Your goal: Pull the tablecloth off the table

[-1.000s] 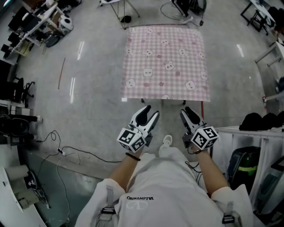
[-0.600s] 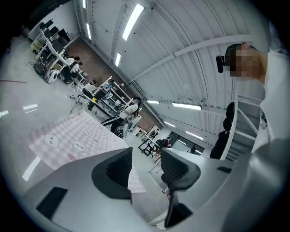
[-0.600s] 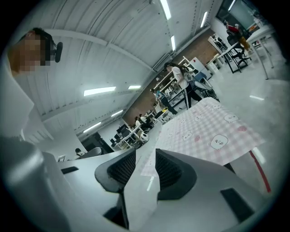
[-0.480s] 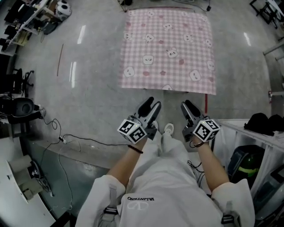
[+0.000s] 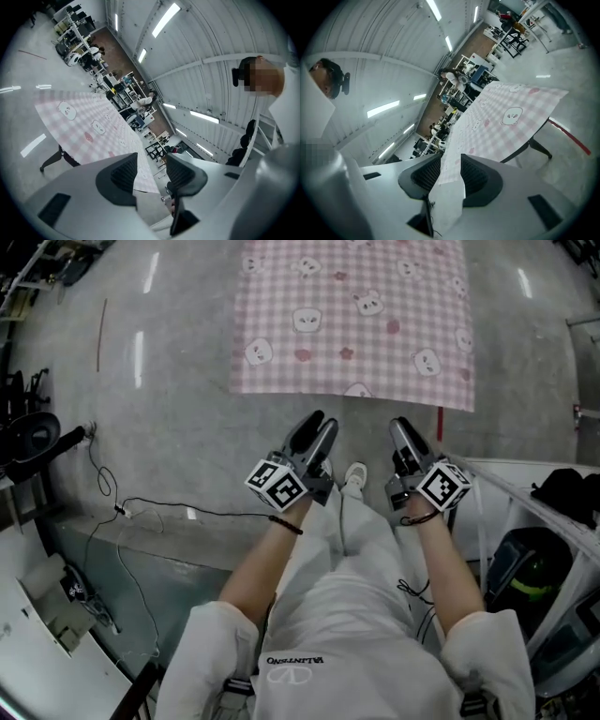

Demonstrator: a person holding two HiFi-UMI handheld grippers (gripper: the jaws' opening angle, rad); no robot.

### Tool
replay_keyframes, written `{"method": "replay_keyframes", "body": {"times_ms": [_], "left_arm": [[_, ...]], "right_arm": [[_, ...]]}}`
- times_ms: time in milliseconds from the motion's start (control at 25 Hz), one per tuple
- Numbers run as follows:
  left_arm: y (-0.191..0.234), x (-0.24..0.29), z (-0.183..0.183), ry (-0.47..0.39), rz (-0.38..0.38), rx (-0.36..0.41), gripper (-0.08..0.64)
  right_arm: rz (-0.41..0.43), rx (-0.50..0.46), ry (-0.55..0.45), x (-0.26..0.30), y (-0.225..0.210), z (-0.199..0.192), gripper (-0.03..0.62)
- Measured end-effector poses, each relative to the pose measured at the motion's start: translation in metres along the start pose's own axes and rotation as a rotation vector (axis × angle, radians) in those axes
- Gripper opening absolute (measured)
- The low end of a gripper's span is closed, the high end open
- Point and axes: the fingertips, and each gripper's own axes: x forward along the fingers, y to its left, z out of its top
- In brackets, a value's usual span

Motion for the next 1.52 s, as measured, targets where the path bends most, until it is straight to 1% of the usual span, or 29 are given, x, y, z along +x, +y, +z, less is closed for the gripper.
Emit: {"method": "replay_keyframes", "body": {"times_ms": [160,280,480,560,760,920,1160,1320,1400,1520], "left_arm": [[0.032,0.003,-0.014,-0.012,0.032,-0.074,0.192],[0.051,0.007,-0.029,-0.012,0.048,-0.114,0.192],[0.078,0.022,-0.056,0.000,0.053,-0.162,0.192],[0.088,0.027,-0.063,-0.004,0.053,-0.186,0.192],[0.107,0.036,-0.077,-0.001,0.050,-0.237,0.184],[0.123,0.040,-0.087,-0.006,0.052,-0.272,0.184],[0.140,0.046,-0.094,-0.032,0.048,-0.318,0.184],[0.144,0.053,-0.092,-0.043,0.027,-0.321,0.184],[0.146,0.057,-0.088,-0.061,0.020,-0.329,0.181],[0.149,0.062,-0.084,-0.096,0.013,-0.363,0.176]], "right_arm": [[0.007,0.052,-0.003,0.012,-0.029,-0.012,0.144],[-0.003,0.088,-0.007,0.019,-0.043,-0.020,0.144],[-0.013,0.123,-0.005,0.033,-0.074,-0.034,0.144],[-0.011,0.138,-0.012,0.039,-0.083,-0.037,0.144],[-0.050,0.203,-0.048,0.048,-0.110,-0.045,0.141],[-0.053,0.240,-0.072,0.056,-0.124,-0.050,0.141],[-0.051,0.288,-0.115,0.065,-0.136,-0.052,0.141],[-0.018,0.318,-0.159,0.071,-0.137,-0.048,0.135],[-0.010,0.329,-0.180,0.074,-0.139,-0.046,0.132],[0.002,0.341,-0.205,0.077,-0.141,-0.042,0.120]]}}
